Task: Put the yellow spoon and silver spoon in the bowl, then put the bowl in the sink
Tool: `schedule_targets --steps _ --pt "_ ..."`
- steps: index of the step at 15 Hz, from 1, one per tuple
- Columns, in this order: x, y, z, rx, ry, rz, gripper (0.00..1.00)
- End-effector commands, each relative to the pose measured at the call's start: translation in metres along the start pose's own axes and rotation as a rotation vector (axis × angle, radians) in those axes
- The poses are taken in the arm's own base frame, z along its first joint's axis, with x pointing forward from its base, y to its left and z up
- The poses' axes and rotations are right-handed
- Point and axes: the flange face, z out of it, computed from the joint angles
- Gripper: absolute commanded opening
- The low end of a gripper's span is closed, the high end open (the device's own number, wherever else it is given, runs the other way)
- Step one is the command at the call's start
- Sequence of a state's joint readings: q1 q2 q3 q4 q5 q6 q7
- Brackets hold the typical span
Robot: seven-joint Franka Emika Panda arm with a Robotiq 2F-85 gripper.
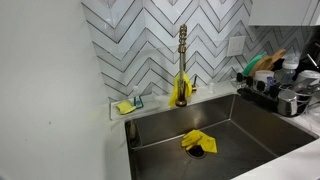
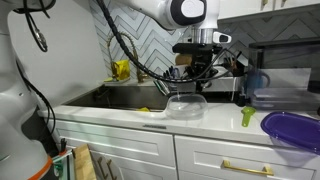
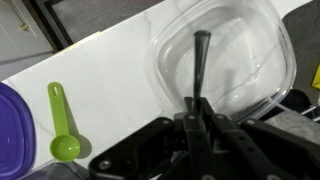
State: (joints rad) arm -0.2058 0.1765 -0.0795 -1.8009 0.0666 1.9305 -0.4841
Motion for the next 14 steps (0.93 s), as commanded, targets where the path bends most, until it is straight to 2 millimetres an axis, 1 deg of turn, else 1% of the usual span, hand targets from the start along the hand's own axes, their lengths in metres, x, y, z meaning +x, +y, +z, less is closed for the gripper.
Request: schedule_targets --steps 1,3,10,14 --pt "0.002 -0.019 0.010 0.027 -0.014 0.032 0.02" --pt "0.002 -0.027 0.016 0.028 -0.040 0.055 0.02" --pt "0.008 -0.042 0.040 0.042 -0.057 0.179 0.02" --pt "0.005 -0.051 0.047 0.054 -0.082 0.263 0.02"
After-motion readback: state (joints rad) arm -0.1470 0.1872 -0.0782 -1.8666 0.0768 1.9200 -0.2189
